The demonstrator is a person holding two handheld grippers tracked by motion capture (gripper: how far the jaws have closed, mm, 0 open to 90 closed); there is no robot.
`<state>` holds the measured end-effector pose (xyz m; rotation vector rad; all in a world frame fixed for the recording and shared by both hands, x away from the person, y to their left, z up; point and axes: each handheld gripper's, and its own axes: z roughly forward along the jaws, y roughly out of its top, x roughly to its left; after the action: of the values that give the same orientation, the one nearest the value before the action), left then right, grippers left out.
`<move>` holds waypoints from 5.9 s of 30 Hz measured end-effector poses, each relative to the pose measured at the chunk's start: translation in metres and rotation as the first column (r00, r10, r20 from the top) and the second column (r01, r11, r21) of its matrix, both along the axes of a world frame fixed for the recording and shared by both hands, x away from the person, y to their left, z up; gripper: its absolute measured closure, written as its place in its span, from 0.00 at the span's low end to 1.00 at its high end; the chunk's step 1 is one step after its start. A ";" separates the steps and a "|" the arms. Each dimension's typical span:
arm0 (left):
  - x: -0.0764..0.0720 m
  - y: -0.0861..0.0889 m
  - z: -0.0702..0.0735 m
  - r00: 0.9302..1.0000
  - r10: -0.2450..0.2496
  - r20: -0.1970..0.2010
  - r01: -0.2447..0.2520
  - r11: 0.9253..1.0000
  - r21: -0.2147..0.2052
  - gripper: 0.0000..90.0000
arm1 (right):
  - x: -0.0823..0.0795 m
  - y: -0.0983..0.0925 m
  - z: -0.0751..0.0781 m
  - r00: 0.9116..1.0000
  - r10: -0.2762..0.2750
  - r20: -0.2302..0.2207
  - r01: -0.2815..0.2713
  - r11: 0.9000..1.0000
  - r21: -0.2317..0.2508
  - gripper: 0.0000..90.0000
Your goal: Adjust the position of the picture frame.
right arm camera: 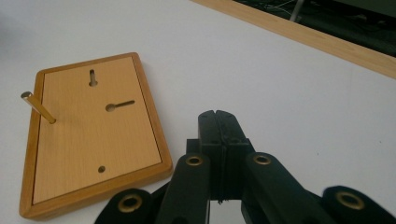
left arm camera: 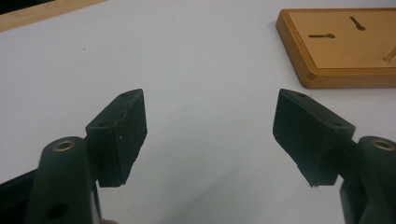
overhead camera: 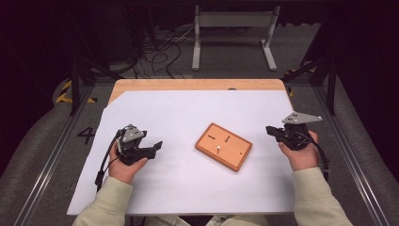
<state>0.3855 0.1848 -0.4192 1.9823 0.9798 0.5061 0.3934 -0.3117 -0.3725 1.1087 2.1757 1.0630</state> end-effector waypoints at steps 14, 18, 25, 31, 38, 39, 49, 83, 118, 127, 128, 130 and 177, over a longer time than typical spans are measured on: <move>0.000 0.003 0.000 1.000 0.001 -0.005 -0.001 1.000 -0.008 0.30 | 0.024 0.021 0.025 0.999 0.047 -0.005 -0.047 0.999 0.006 1.00; 0.000 0.003 -0.001 1.000 0.003 -0.008 -0.003 1.000 -0.005 0.30 | 0.033 0.027 0.031 0.998 0.055 -0.009 -0.055 0.998 0.004 1.00; 0.000 0.003 -0.001 1.000 0.004 -0.004 -0.004 1.000 -0.007 0.30 | 0.041 0.039 0.038 0.997 0.074 -0.003 -0.074 0.997 -0.012 1.00; 0.000 0.002 -0.001 1.000 -0.003 -0.004 0.003 1.000 -0.003 0.30 | 0.045 0.046 0.036 0.996 0.085 -0.016 -0.085 0.996 -0.020 1.00; -0.004 0.005 -0.002 1.000 -0.001 -0.010 0.001 1.000 0.004 0.30 | 0.055 0.060 0.034 0.992 0.109 -0.060 -0.113 0.992 -0.056 1.00; -0.005 0.006 -0.003 1.000 0.003 -0.009 -0.003 1.000 0.006 0.30 | 0.058 0.062 0.033 0.991 0.114 -0.068 -0.118 0.991 -0.063 1.00; -0.016 0.018 -0.005 0.999 0.036 -0.016 -0.036 0.999 0.006 0.30 | 0.083 0.087 0.030 0.981 0.137 -0.137 -0.151 0.983 -0.100 1.00; -0.015 0.023 -0.012 0.998 0.034 -0.046 -0.034 0.999 0.015 0.29 | 0.139 0.144 -0.020 0.935 0.183 -0.304 -0.245 0.952 -0.181 1.00; -0.013 0.021 -0.013 0.998 0.027 -0.052 -0.027 1.000 0.006 0.29 | 0.143 0.172 -0.052 0.896 0.230 -0.381 -0.326 0.921 -0.213 1.00; -0.013 0.022 -0.012 0.998 0.030 -0.049 -0.030 1.000 0.002 0.29 | 0.128 0.198 -0.050 0.856 0.329 -0.399 -0.430 0.881 -0.196 1.00; -0.013 0.021 -0.012 0.998 0.029 -0.050 -0.029 1.000 0.002 0.29 | 0.124 0.202 -0.049 0.847 0.347 -0.403 -0.448 0.874 -0.187 1.00; -0.012 0.021 -0.012 0.998 0.023 -0.050 -0.023 1.000 0.006 0.29 | 0.123 0.204 -0.049 0.842 0.357 -0.404 -0.458 0.869 -0.186 1.00; -0.003 0.006 0.000 0.999 -0.037 -0.016 0.037 0.999 -0.024 0.29 | 0.020 0.079 0.016 0.935 0.350 -0.055 -0.348 0.937 0.046 0.71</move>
<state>0.3820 0.1911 -0.4188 1.9828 0.9528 0.4568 0.4129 -0.2329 -0.3561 0.7933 2.4747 1.2328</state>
